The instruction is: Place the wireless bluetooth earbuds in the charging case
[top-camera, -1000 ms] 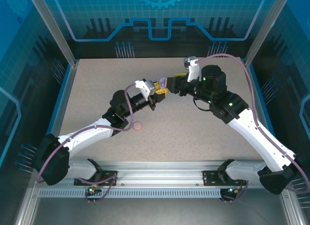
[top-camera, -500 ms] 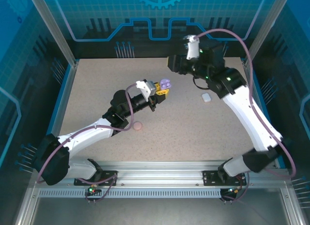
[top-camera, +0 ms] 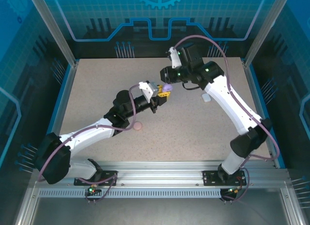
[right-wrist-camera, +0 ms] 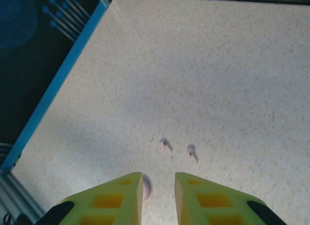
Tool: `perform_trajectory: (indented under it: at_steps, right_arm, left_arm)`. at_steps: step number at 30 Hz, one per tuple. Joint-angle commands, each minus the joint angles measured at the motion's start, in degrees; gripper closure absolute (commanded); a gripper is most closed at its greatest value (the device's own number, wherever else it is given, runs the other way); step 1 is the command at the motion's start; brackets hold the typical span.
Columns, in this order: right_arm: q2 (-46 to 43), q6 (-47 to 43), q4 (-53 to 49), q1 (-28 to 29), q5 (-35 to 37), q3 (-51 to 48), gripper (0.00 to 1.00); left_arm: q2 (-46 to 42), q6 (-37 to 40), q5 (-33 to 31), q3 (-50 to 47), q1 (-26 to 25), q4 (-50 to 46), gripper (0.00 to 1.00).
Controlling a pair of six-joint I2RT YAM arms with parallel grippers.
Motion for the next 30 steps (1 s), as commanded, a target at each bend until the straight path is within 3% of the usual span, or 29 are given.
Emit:
perform_trajectory:
  at_steps: [1, 5, 9, 15, 23, 30]
  right_arm:
    - [-7.8, 0.2, -0.8, 1.8, 1.0, -5.4, 0.76]
    - [-13.7, 3.7, 1.2, 1.1, 9.3, -11.2, 0.70]
    - [-17.3, 11.0, 2.2, -6.7, 16.3, -16.6, 0.58]
    - [-22.9, 16.0, 7.3, -16.9, 15.6, -30.6, 0.52]
    - [-26.0, 17.7, 11.7, -20.5, 13.3, -45.9, 0.46]
    - [-26.3, 17.8, 13.7, -21.9, 10.2, -49.4, 0.46]
  left_arm:
    - [0.8, -1.3, -1.7, 2.8, -0.1, 0.1, 1.00]
    - [2.0, -2.9, -1.5, 3.4, -0.2, 0.0, 1.00]
    - [5.1, -8.3, -2.0, 4.7, -0.1, -2.0, 1.00]
    - [16.3, -24.1, -3.6, 8.2, -1.6, -4.6, 1.00]
    - [36.5, -41.4, -4.8, 20.4, -2.2, -11.3, 1.00]
    - [51.2, -51.0, -2.2, 35.7, -2.4, -21.7, 0.96]
